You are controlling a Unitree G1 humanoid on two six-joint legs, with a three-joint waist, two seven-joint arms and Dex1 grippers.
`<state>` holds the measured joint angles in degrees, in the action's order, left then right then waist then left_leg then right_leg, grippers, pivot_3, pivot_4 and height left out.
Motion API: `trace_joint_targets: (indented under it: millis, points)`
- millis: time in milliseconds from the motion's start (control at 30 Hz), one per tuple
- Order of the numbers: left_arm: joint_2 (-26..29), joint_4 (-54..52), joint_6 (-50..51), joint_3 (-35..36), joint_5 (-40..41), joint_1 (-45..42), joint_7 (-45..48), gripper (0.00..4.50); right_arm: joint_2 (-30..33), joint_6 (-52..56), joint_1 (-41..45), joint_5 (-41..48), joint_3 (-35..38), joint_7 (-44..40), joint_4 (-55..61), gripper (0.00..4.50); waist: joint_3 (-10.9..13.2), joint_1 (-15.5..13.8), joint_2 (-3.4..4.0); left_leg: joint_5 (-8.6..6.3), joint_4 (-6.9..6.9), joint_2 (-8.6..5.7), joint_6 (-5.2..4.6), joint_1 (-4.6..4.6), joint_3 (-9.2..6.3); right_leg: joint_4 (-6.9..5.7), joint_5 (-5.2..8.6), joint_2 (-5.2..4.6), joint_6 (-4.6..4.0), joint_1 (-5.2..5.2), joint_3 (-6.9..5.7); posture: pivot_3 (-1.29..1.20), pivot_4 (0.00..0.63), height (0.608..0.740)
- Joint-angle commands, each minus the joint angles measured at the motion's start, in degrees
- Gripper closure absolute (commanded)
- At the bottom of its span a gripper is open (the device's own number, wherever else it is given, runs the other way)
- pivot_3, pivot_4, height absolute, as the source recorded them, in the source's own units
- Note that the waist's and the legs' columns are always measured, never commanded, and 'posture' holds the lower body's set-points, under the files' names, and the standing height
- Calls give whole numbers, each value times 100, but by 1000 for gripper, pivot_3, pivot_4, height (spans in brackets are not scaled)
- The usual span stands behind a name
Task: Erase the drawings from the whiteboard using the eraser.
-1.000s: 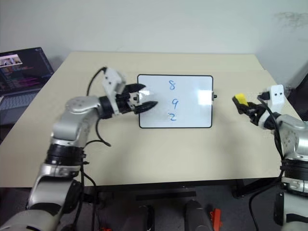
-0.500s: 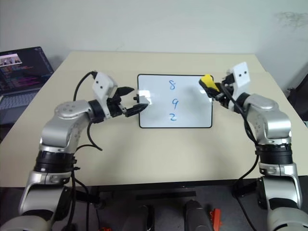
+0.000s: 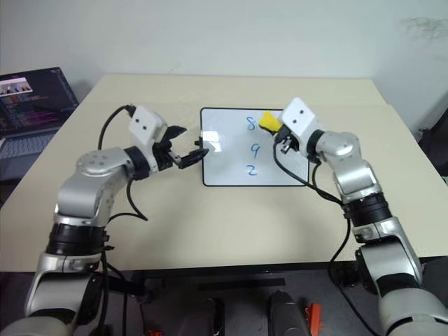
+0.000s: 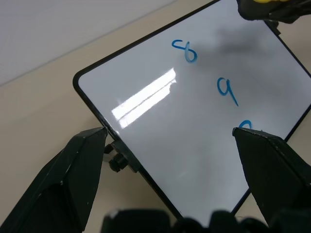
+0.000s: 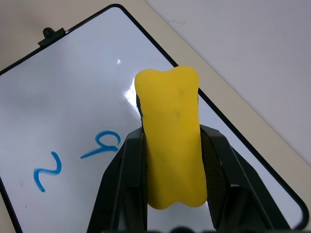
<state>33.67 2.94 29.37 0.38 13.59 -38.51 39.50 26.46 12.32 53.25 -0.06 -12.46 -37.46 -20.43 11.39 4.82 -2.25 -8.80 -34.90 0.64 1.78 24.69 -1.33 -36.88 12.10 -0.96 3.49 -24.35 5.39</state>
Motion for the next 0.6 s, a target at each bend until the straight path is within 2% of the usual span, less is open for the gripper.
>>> trace_joint_targets:
  millis: [33,333,600]
  points:
    - [-19,-70,-109,100,-45,-127,-91,0,-112,-355,299,-118,60,-15,-213,3378,0,0,0,0,0,0,0,0,0,0,0,0,0,0,0,0,150,740]
    - [-29,-189,-57,13,-5,21,35,0,-520,-837,894,-500,8,114,-1279,3378,0,14,0,0,1,0,0,0,-1,-2,-1,0,0,0,-1,0,150,740]
    - [-115,-207,-63,-58,-29,-1,61,0,-928,-1328,1781,-1139,-277,459,-2941,3378,0,18,1,0,3,1,0,0,-2,-3,-1,0,0,-2,-4,0,150,740]
